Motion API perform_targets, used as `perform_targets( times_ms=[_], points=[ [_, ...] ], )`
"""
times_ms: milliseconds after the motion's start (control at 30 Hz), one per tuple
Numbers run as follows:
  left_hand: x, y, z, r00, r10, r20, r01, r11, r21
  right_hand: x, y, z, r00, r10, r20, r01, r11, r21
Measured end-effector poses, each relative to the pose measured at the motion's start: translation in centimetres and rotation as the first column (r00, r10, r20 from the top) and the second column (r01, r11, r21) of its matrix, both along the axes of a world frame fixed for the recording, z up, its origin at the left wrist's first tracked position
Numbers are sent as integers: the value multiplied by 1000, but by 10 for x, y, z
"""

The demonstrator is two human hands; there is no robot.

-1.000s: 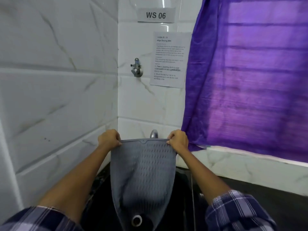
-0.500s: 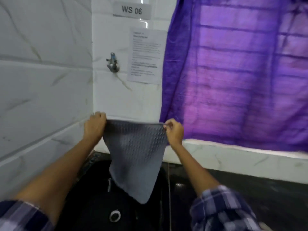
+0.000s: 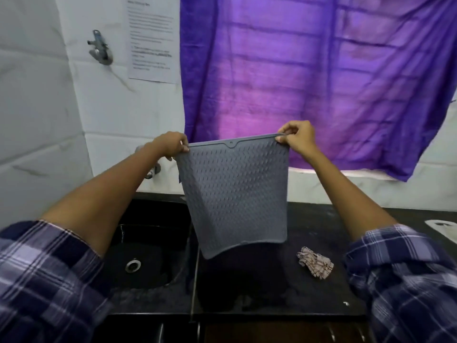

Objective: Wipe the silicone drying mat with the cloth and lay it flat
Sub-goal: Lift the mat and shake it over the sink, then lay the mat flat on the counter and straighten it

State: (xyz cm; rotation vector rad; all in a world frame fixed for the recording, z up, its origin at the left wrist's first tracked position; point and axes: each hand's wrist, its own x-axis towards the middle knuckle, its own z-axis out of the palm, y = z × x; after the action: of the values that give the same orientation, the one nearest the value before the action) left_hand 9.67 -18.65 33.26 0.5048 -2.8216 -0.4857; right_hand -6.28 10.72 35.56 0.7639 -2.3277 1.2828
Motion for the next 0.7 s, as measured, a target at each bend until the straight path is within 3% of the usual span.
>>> perform_targets(
  times_ms=[133, 267, 367, 500, 700],
  points=[
    [-19, 12, 25, 994, -79, 73, 65, 983, 169, -15, 28, 14, 998, -5, 65, -2, 994, 113],
    [-53, 7, 13, 961, -104, 254, 39, 967, 250, -49, 22, -5, 947, 20, 320, -82, 980, 180],
    [-88, -13, -40, 955, -57, 293, -27, 961, 274, -87, -6, -57, 894, -30, 448, -85, 968, 235],
    [-141, -30, -139, 986, 154, 67, -160, 982, 100, -141, -58, -160, 887, -168, 431, 88, 976, 199],
    [-154, -25, -252, 958, 58, 281, -74, 996, 44, -153, -99, -277, 855, -147, 497, -12, 953, 302]
  ],
)
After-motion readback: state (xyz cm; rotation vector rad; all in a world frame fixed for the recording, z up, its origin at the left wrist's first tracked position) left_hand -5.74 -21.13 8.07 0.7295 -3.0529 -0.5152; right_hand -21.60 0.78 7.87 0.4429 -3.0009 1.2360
